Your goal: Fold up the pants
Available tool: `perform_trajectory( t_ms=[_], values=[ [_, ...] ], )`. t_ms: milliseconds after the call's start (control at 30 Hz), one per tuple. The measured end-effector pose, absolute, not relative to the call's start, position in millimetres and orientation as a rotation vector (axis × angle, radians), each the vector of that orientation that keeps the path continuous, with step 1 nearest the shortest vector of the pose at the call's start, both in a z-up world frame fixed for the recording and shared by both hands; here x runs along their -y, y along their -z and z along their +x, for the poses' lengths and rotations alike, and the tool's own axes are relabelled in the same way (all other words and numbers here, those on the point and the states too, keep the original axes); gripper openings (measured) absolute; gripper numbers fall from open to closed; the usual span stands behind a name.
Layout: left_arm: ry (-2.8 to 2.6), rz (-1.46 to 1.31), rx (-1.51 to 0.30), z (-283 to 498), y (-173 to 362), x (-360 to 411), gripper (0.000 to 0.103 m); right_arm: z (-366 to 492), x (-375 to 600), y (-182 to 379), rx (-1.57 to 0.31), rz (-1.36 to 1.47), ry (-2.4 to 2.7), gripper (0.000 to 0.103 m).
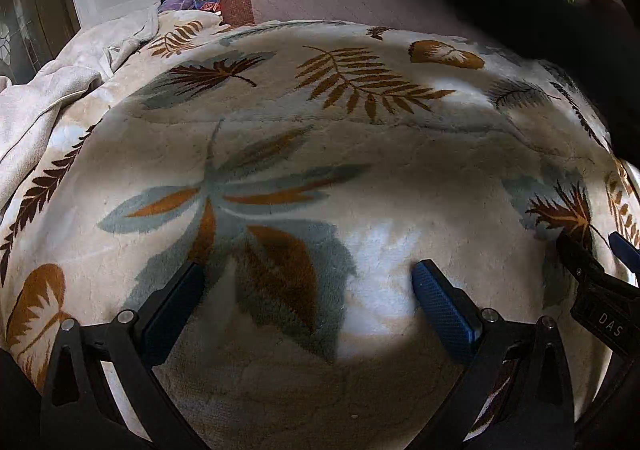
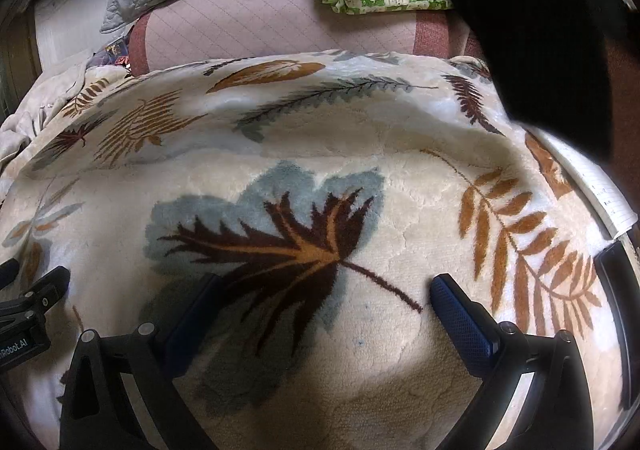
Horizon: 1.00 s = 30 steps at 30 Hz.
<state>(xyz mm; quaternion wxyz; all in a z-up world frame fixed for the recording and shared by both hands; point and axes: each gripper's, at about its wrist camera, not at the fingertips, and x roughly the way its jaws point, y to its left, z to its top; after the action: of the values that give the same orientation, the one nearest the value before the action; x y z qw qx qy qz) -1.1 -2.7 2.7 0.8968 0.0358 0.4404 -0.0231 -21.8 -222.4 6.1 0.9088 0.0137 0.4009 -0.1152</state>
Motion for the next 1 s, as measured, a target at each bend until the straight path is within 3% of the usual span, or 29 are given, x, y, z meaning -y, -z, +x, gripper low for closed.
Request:
perform_trajectory(
  t_ms=[667,867,1000],
  values=[
    [0.044,0.101,-0.929,0,-4,4,0.103,-23,223,-2,-0.834,0.011,0.247,0.102],
    [0.096,0.122,-0.99,-12,-17,1,0.103,-28,225,-11,-0.886,0.034,0.193,0.103],
    [0.117,0.126,-0.924,-31,-41,0,0.103,-43,222,-26,-0.879,0.083,0.164,0.103]
  ],
)
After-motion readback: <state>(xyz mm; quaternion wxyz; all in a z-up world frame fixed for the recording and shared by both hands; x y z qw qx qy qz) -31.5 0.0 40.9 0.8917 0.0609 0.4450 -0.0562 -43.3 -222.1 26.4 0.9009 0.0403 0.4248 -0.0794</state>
